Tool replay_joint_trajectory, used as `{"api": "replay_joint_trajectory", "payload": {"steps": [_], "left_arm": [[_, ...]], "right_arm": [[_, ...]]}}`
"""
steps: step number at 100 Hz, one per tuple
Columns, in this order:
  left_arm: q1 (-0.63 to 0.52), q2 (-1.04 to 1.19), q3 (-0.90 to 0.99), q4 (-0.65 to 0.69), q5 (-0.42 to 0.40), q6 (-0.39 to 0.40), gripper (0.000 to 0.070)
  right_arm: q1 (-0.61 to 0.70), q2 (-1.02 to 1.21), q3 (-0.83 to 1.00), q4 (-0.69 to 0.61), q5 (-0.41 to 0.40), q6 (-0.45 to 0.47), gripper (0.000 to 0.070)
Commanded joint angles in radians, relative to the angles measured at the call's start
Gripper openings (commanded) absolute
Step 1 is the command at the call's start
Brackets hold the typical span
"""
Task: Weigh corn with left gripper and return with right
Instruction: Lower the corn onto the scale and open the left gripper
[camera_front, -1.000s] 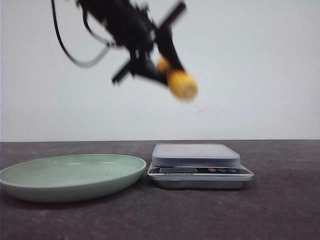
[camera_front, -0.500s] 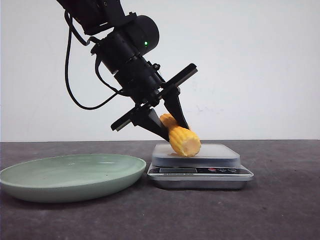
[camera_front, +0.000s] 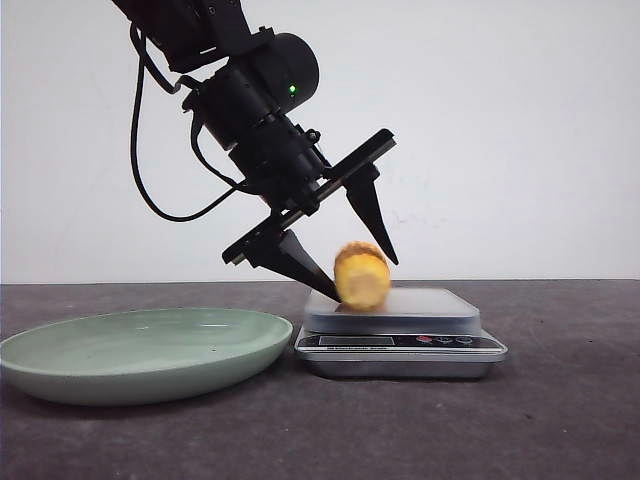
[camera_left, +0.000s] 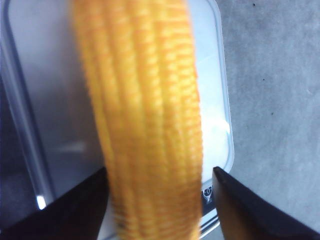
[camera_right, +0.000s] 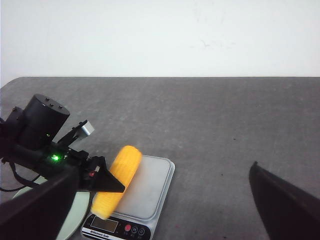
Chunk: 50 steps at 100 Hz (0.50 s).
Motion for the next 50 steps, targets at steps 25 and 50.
{"api": "replay_joint_trajectory", "payload": {"steps": [25, 50], "left_arm": [[-0.008, 0.013, 0.117, -0.08, 0.029, 0.056, 0.07], [-0.008, -0.056, 0.313, -0.317, -0.109, 0.21, 0.07]], "right_arm": [[0.005, 0.005, 0.016, 0.01, 0.004, 0.003, 0.07], [0.005, 0.006, 0.016, 0.014, 0.008, 0.004, 0.07]]}}
